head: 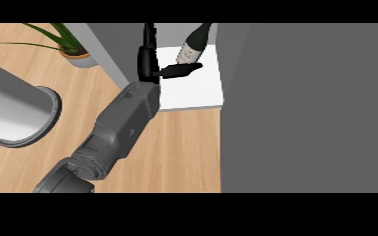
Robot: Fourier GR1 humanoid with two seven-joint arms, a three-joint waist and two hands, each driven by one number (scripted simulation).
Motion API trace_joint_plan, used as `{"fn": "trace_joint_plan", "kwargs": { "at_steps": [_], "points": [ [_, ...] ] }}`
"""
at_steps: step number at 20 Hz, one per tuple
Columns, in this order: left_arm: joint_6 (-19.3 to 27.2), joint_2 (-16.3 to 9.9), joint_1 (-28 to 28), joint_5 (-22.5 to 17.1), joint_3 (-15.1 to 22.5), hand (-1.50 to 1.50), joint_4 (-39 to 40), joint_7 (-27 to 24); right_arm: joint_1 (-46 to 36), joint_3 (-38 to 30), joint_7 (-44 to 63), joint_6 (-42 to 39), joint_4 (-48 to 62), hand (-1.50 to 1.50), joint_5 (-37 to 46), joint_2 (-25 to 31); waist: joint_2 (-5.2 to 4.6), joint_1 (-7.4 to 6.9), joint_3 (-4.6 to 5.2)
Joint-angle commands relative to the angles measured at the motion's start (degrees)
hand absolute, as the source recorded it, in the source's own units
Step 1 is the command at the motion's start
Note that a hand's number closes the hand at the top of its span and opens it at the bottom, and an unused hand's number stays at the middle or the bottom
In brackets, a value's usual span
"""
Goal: Pick up the wine, place it into the cabinet and close the cabinet
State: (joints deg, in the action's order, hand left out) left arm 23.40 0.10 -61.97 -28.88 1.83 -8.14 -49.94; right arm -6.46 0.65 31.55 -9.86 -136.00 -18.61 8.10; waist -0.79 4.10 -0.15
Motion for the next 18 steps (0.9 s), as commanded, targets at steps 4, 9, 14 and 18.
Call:
{"fn": "trace_joint_plan", "kwargs": {
  "at_steps": [4,9,14,18],
  "points": [
    [-3.2,-0.1,5.6,-4.6,1.5,-1.5,-2.5,0.2,-0.4,2.1,4.9,2.7,-5.1,-1.5,0.0,-0.2,0.54,-0.97,0.22],
    [-3.8,-0.1,8.7,-9.5,6.0,-1.5,-6.6,-0.4,4.5,4.6,-0.3,0.5,-3.9,-1.5,1.9,-1.9,0.56,-0.56,0.19],
    [-0.3,-0.1,15.3,-15.4,14.9,-1.5,-15.7,0.7,4.2,0.3,1.1,-0.1,-4.8,-1.5,-1.2,0.2,0.92,-1.17,0.17],
    [5.5,-0.1,19.5,-20.6,22.9,-1.5,-23.2,-0.3,0.1,-1.0,3.7,2.9,-5.1,-1.5,-2.5,0.1,0.77,-1.5,0.2]
  ]
}}
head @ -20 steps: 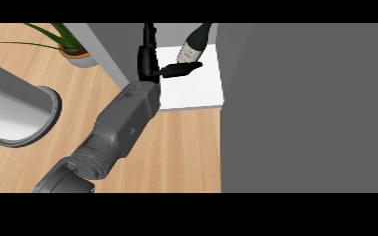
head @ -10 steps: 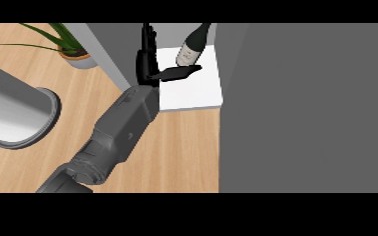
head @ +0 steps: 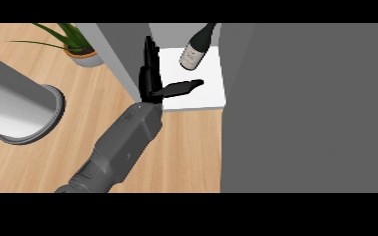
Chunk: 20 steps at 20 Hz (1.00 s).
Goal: Pick up the wine, place it into the cabinet and close the cabinet
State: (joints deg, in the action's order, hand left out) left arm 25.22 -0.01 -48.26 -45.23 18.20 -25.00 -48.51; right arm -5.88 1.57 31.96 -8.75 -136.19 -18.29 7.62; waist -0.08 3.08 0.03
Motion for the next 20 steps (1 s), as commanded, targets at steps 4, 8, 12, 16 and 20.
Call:
{"fn": "trace_joint_plan", "kwargs": {
  "at_steps": [4,8,12,16,20],
  "points": [
    [9.9,0.0,7.8,-6.7,13.3,-1.5,-14.4,-0.2,4.3,-1.8,-1.1,0.1,-6.4,-1.5,0.3,-0.3,0.16,-1.41,-0.02],
    [20.3,0.0,12.1,-8.5,21.8,-1.5,-26.5,1.1,2.6,0.0,-1.8,-0.4,-1.6,-1.5,1.4,-0.7,0.22,-2.12,-0.02],
    [16.9,-0.1,18.9,-1.5,19.1,-1.5,-28.2,-0.3,4.7,-2.4,0.9,0.5,-6.4,-1.5,-0.9,0.6,0.27,-2.98,-0.03],
    [23.6,0.0,23.5,-1.1,25.0,-1.5,-37.0,-0.5,5.7,-0.8,1.6,1.0,-9.3,-1.5,0.2,0.3,0.33,-2.72,-0.03],
    [28.0,-0.3,28.1,2.5,29.0,-1.5,-47.5,3.9,4.2,-2.4,3.1,1.9,-8.9,-1.5,-1.2,1.0,0.43,-3.18,-0.03]
  ]
}}
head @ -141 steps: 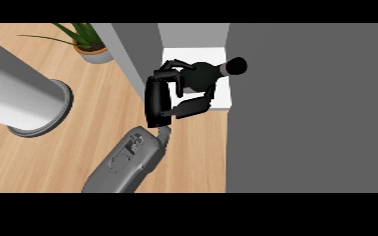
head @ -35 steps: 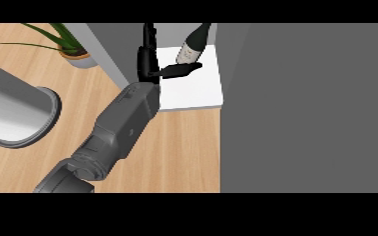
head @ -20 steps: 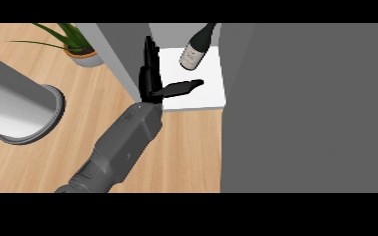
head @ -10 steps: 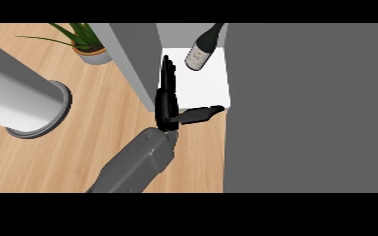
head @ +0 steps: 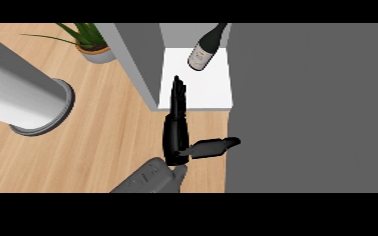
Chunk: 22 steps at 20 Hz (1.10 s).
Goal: Pick up the wine, place it into the cabinet and close the cabinet
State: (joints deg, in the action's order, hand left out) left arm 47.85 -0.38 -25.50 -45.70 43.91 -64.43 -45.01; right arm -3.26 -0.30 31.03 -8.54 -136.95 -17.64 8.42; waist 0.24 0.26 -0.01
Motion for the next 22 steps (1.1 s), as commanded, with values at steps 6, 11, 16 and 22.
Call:
{"fn": "trace_joint_plan", "kwargs": {
  "at_steps": [6,11,16,22],
  "points": [
    [9.3,-0.9,11.8,7.6,4.9,-1.5,-17.8,1.1,3.2,-1.6,3.4,1.2,-8.9,-1.5,-2.4,0.3,0.08,-0.16,-0.01],
    [13.5,-3.6,14.5,12.6,6.8,-1.5,-24.3,5.7,2.8,-5.2,1.8,-1.7,-5.9,-1.5,-6.2,2.1,-0.06,-0.08,-0.02],
    [10.1,-10.2,23.0,14.6,8.4,-1.5,-36.3,5.7,4.6,-3.7,-3.1,-4.6,-1.8,-1.5,-4.4,0.8,-0.11,-0.25,-0.02],
    [4.4,-17.1,28.6,13.5,9.6,-1.5,-42.2,6.0,4.4,0.9,4.2,-5.2,-5.5,1.5,-8.1,0.9,-0.04,-0.19,0.03]
  ]
}}
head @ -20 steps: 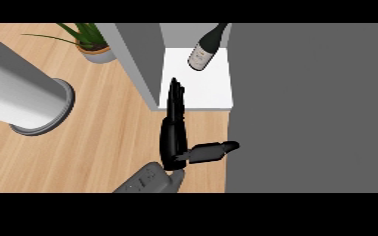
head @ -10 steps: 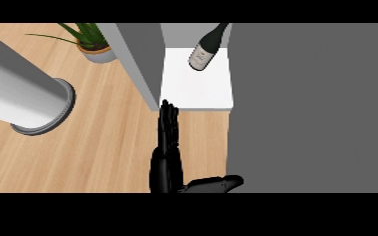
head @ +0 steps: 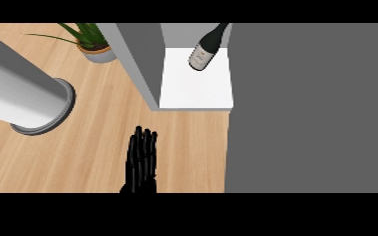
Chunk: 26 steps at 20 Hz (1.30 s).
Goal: Pick up the wine, place it into the cabinet and close the cabinet
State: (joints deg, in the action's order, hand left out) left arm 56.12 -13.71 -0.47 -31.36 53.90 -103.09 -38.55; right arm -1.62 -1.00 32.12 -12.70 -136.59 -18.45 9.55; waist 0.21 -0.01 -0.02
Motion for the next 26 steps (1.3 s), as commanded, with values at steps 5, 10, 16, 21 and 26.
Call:
{"fn": "trace_joint_plan", "kwargs": {
  "at_steps": [5,10,16,21,26],
  "points": [
    [-7.9,-11.0,5.8,-0.7,-0.9,-1.5,-9.0,0.1,3.6,1.5,4.5,-3.9,-8.3,1.5,-7.8,1.8,-0.01,0.34,0.06],
    [-7.2,-15.0,10.3,0.1,-1.0,-1.5,-13.8,0.2,5.8,5.6,5.1,-4.6,-10.1,1.5,-8.0,0.7,0.04,0.24,0.05],
    [-12.0,-21.0,15.3,-3.6,-7.9,-1.5,-17.6,-2.5,9.9,10.8,8.2,-4.2,-8.1,1.5,-11.3,-1.1,0.03,0.06,0.07],
    [-15.9,-25.2,21.1,-6.0,-12.3,-1.5,-21.7,-5.3,9.2,20.4,11.4,-2.2,-9.7,1.5,-6.5,-3.4,0.17,-0.58,0.16],
    [-18.4,-28.2,23.9,-9.1,-18.2,-1.5,-24.4,-5.2,9.8,28.7,8.0,-6.5,-10.5,1.5,-1.1,-2.6,0.29,-0.32,0.13]
  ]
}}
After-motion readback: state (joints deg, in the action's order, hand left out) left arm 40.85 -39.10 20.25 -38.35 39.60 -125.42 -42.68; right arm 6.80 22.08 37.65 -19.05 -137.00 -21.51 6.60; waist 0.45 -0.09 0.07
